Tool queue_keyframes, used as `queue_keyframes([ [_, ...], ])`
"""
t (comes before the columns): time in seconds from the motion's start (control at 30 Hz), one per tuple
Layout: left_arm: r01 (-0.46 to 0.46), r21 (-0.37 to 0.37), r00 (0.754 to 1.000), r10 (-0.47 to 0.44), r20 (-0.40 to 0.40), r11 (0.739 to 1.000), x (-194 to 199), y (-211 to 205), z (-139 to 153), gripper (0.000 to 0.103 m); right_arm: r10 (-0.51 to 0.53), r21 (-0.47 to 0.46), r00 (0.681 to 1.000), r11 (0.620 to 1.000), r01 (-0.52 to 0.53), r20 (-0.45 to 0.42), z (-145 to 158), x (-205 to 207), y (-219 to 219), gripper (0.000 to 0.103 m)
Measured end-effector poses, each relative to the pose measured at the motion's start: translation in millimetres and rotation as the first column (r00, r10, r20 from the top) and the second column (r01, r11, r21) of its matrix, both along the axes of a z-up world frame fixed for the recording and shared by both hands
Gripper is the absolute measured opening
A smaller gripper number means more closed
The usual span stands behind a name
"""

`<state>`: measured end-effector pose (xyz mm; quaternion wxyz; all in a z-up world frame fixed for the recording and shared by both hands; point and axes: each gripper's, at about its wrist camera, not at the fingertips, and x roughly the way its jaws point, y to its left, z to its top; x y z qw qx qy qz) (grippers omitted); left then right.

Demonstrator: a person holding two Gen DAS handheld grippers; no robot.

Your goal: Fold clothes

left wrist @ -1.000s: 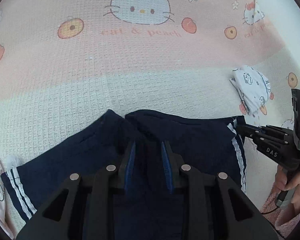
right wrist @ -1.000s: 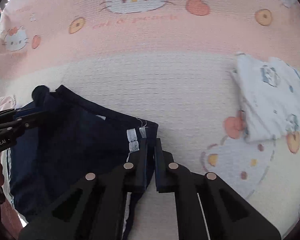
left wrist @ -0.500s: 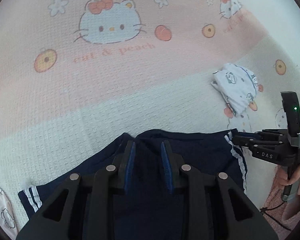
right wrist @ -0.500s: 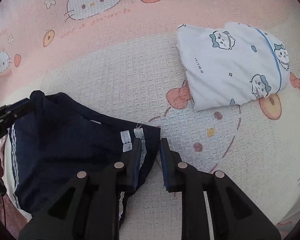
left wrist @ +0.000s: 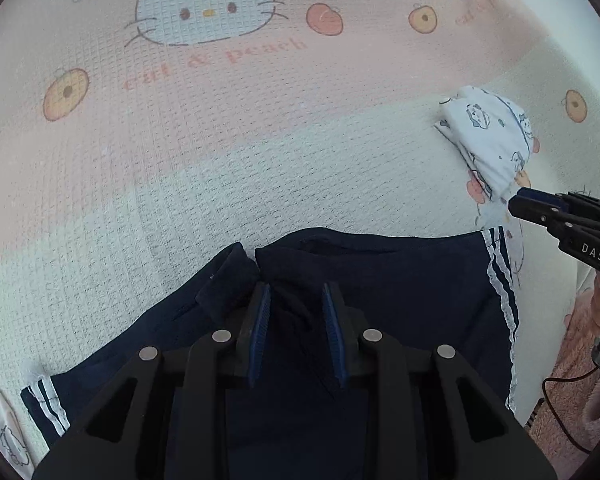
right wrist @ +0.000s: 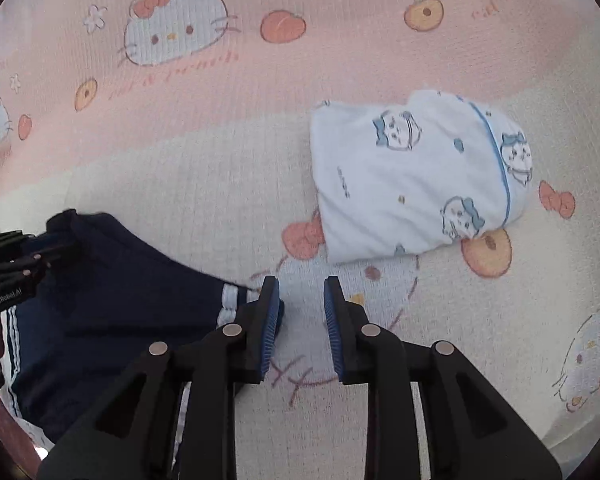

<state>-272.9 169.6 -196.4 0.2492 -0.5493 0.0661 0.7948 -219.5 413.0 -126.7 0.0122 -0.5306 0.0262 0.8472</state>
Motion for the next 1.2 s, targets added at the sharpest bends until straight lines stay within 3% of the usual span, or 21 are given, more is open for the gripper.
queue_keyframes([
  [0.1, 0.025, -0.003, 1.000, -0.025, 0.014, 1.000, -6.3, 10.9, -3.4, 0.029, 0.070, -0.047, 0.997, 0.997, -0.069, 0.027, -10.5, -8.1, -16.5, 0.031],
  [0.2, 0.087, 0.031, 0.996, -0.086, -0.024, 0.996, -1.9, 20.5, 6.9, 0.029, 0.075, -0.018, 0.993, 0.997, -0.073, 0.095, -26.4, -5.4, -35.2, 0.031],
  [0.27, 0.141, 0.065, 0.990, -0.139, -0.036, 0.988, 6.0, 24.6, 13.1, 0.029, 0.057, 0.043, 0.990, 0.997, -0.063, 0.126, -33.0, -4.4, -33.7, 0.032],
  [0.33, 0.196, 0.081, 0.980, -0.194, -0.037, 0.977, 14.8, 29.8, 15.2, 0.029, 0.032, 0.065, 0.989, 0.997, -0.041, 0.143, -34.7, -1.2, -24.6, 0.048],
  [0.43, 0.255, 0.052, 0.967, -0.254, -0.017, 0.966, 24.2, 35.3, 7.7, 0.029, -0.011, 0.068, 0.988, 0.998, 0.000, 0.155, -31.5, 8.9, -5.3, 0.050],
  [0.5, 0.223, 0.061, 0.975, -0.222, -0.018, 0.973, 22.6, 28.1, 6.9, 0.029, -0.017, 0.049, 0.990, 0.999, 0.010, 0.143, -28.4, 10.9, -0.5, 0.050],
  [0.57, 0.130, 0.091, 0.991, -0.126, -0.049, 0.987, 15.1, 18.4, 12.2, 0.029, -0.020, -0.009, 0.994, 1.000, 0.021, 0.108, -20.0, 18.8, 8.3, 0.045],
  [0.63, 0.026, 0.156, 0.998, -0.018, -0.052, 0.987, 4.7, 4.3, 18.0, 0.029, -0.021, -0.125, 0.998, 0.992, 0.029, 0.061, -10.4, 21.9, 14.2, 0.038],
  [0.73, -0.001, 0.099, 0.999, 0.005, -0.045, 0.995, -6.3, 1.5, 14.9, 0.029, -0.016, -0.210, 0.998, 0.977, 0.028, 0.058, -9.5, 22.2, 17.3, 0.038],
  [0.87, 0.071, -0.010, 0.996, -0.072, -0.045, 0.997, -8.9, 15.3, 3.7, 0.029, 0.004, -0.156, 0.993, 0.988, 0.015, 0.117, -27.1, 21.1, 15.7, 0.036],
  [0.9, 0.066, -0.014, 0.997, -0.066, -0.042, 0.998, -10.5, 15.2, 2.4, 0.029, 0.001, -0.108, 0.993, 0.994, 0.011, 0.114, -26.2, 23.7, 15.5, 0.018],
  [0.93, 0.055, -0.012, 0.998, -0.055, -0.037, 0.998, -12.4, 14.4, 1.2, 0.029, -0.002, -0.055, 0.994, 0.998, 0.009, 0.109, -24.9, 26.7, 15.1, 0.010],
  [1.13, 0.035, 0.034, 0.999, -0.035, -0.019, 0.999, -12.9, 5.6, -0.7, 0.029, -0.096, 0.039, 0.989, 0.995, 0.092, 0.113, -23.2, 42.0, 33.1, 0.006],
  [1.2, 0.050, 0.007, 0.999, -0.049, -0.017, 0.999, -10.7, 8.2, -4.0, 0.029, -0.122, -0.121, 0.989, 0.984, 0.132, 0.087, -10.1, 57.2, 55.3, 0.007],
])
